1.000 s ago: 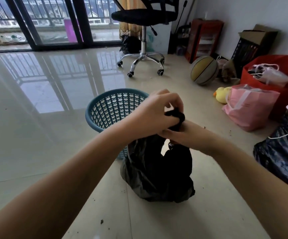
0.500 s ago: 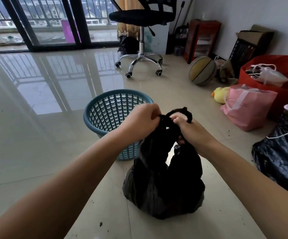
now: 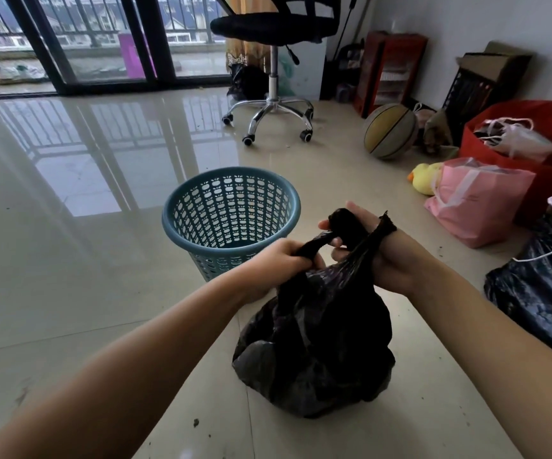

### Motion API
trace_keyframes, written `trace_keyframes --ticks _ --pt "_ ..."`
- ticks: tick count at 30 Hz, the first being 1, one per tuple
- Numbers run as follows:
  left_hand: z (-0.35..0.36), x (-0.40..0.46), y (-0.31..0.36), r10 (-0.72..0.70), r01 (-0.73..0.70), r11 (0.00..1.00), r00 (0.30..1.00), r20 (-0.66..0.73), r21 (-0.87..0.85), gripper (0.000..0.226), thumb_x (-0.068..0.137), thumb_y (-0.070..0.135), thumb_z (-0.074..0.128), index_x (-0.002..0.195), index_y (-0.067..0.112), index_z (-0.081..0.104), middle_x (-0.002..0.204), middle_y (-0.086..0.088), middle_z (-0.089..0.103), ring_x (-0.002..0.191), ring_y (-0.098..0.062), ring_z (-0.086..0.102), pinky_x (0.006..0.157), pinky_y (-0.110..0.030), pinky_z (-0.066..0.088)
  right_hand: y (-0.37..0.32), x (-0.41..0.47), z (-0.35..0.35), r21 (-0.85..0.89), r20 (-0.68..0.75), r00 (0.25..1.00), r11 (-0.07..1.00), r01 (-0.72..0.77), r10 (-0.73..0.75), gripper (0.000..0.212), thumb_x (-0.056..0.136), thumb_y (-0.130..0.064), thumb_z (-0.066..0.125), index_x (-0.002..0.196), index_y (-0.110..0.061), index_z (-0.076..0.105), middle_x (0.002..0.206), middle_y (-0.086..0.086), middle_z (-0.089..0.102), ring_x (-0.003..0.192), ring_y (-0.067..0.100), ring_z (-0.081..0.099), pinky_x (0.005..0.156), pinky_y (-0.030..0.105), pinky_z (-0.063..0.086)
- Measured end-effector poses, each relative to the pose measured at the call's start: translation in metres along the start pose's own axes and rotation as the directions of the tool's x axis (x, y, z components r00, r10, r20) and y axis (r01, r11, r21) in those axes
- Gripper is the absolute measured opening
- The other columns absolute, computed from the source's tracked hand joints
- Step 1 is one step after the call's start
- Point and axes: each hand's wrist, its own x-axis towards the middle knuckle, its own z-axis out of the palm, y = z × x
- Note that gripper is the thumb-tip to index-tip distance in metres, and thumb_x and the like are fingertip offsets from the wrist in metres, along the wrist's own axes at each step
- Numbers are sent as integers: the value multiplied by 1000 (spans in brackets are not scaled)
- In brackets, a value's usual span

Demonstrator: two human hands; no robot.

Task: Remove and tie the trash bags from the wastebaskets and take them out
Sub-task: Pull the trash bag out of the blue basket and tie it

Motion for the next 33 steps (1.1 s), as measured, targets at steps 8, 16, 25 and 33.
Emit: trace_keyframes --ticks 8,16,25,33 --pt "8 -7 20 32 -36 999 984 174 23 68 82 50 60 139 25 33 126 -8 56 116 -17 57 100 -33 47 4 12 -12 -81 -205 974 993 83 -98 45 96 -41 38 78 -14 70 50 -7 42 35 3 30 37 14 26" --pt "31 14 14 77 -49 993 961 -265 109 26 86 0 41 73 11 61 66 -9 57 60 -22 52 66 -33 46 1 8 -16 -161 -125 987 984 83 -104 58 95 -48 34 65 -14 70 49 -4 24 33 3 20 35 16 11" --pt "-7 10 -12 -197 215 902 977 85 -376 24 88 -7 36 82 7 55 71 -9 53 54 -15 53 60 -26 52 13 4 -16 -874 -3 999 486 22 -49 13 86 -12 63 89 -23 59 71 0 59 65 19 48 60 27 39" --pt "-6 10 -25 -195 302 756 951 241 -581 21 95 8 45 100 11 65 73 -12 70 59 -17 68 62 -28 59 39 15 -14 -915 -50 837 360 180 -544 21 80 -4 66 81 -14 48 68 -4 52 60 10 50 56 13 38"
